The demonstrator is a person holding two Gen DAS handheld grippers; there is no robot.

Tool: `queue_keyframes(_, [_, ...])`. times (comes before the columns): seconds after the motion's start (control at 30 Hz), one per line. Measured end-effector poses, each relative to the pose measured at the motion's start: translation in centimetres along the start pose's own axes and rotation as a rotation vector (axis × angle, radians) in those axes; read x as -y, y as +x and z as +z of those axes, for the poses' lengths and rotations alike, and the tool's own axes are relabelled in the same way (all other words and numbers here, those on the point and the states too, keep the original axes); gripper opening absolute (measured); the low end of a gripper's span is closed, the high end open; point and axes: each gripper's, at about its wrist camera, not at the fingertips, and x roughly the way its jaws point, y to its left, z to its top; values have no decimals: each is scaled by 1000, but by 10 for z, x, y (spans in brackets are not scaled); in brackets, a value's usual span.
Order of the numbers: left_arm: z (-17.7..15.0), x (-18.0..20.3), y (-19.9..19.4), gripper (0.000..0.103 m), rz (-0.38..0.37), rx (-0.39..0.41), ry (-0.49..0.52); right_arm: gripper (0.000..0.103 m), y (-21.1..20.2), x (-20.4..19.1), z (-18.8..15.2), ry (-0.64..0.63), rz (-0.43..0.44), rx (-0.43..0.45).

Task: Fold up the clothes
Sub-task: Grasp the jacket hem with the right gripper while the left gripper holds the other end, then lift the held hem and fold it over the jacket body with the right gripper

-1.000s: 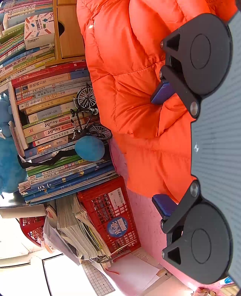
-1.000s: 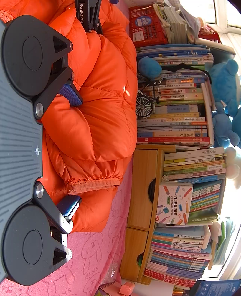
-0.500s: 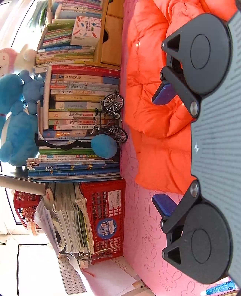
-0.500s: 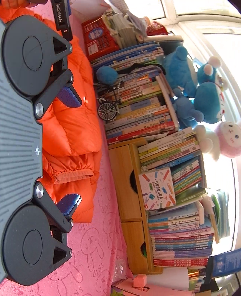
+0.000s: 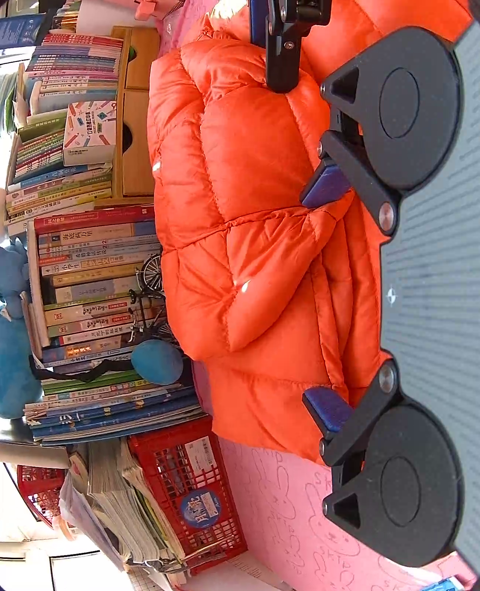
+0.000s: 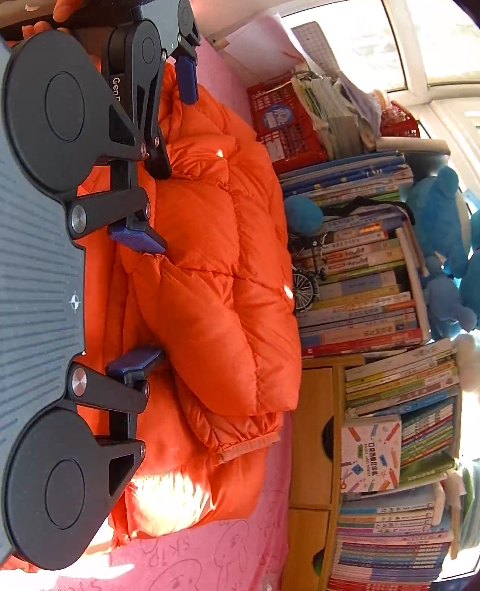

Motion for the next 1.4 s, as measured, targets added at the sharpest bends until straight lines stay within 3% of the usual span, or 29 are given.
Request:
queue_keyframes(0.2, [-4, 0, 8, 103, -12, -24, -14, 58, 14, 3, -7, -8, -9, -38])
queue_keyframes(0.43, [-5, -6, 8, 103, -49, -32, -28, 60, 7, 7, -8, -8, -40, -18])
queue_keyframes(0.57, [-4, -9, 7, 103, -54, -38, -32, 62, -6, 21, -8, 13, -136, 8])
queue_keyframes(0.63, [-4, -10, 7, 103, -44, -41, -40, 57, -10, 31, -9, 25, -210, 2])
queue_keyframes(0.67, [-4, -11, 7, 103, -48, -43, -48, 49, -13, 38, -9, 42, -222, 2])
queue_keyframes(0.83, [-4, -10, 6, 103, -43, -40, -48, 47, -31, 48, -7, 79, -270, 30])
queue_keyframes(0.87, [-4, -10, 6, 103, -40, -39, -47, 48, -39, 44, -8, 82, -246, 57])
queue_keyframes(0.97, [-4, -9, 6, 103, -38, -40, -48, 48, -62, 30, -3, 90, -67, 116])
queue_keyframes(1.03, [-4, -9, 6, 103, -39, -40, -48, 47, -65, 16, 6, 85, 37, 114])
queue_keyframes(1.1, [-4, -10, 6, 103, -40, -40, -49, 39, -56, 1, 15, 80, 114, 82])
queue_keyframes(1.27, [-4, -11, 6, 103, -48, -42, -56, 23, -15, -15, 10, 46, 84, -55])
queue_keyframes(1.33, [-4, -12, 6, 103, -54, -43, -60, 14, -1, -5, 2, 70, 47, -105])
queue_keyframes(1.4, [-4, -13, 6, 103, -57, -44, -63, 11, 4, 13, -4, 156, 67, -125])
